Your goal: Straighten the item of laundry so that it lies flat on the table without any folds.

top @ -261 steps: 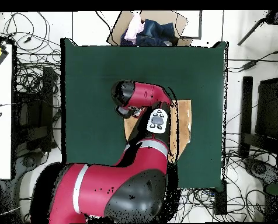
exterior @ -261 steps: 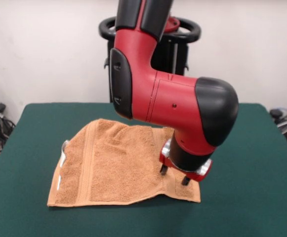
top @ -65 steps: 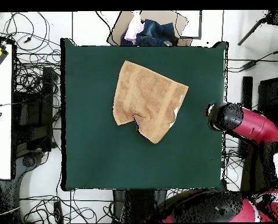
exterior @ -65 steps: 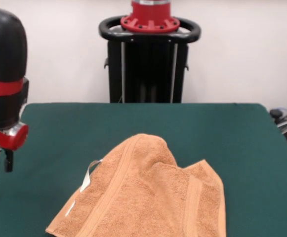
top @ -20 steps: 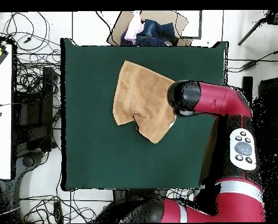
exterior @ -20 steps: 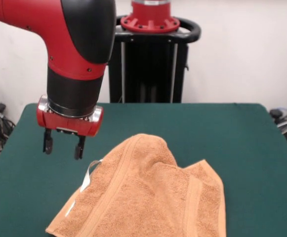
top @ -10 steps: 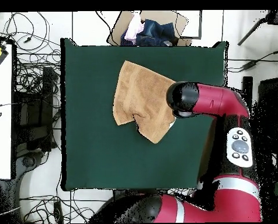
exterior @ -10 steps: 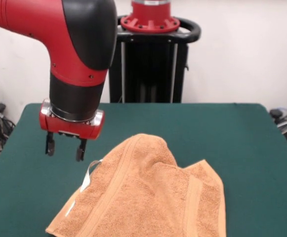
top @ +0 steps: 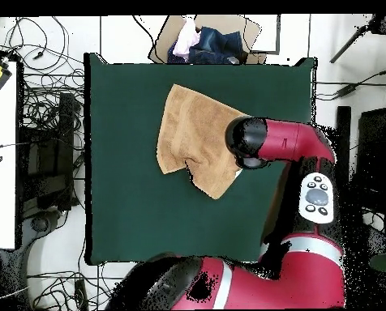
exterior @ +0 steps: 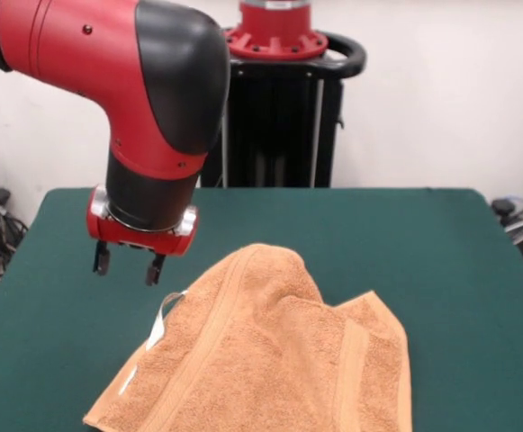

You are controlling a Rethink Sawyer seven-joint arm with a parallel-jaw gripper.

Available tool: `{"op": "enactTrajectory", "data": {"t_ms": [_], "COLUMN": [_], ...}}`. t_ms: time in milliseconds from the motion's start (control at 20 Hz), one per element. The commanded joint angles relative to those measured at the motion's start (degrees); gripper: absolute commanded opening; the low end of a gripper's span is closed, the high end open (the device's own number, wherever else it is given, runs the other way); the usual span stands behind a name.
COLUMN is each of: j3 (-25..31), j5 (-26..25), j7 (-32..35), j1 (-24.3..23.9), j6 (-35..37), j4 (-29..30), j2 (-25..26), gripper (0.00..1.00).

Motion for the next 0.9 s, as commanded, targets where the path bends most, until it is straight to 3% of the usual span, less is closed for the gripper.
{"op": "enactTrajectory", "data": {"t_ms": [50,250,700,900], "j3": [-1.56,-1.90,2.58,3.03], "j5": [0.37,0.74,6.42,8.22], "j7": [10.46,9.65,10.75,9.10], "j1": [2.20,2.76,-0.07,-0.76], "j6": [7.06,9.60,4.11,5.72], "j4": [-0.98,-1.49,1.55,2.60], "j2": [2.91,2.97,1.07,0.47], "gripper": [1.00,1.00,1.00,1.00]}}
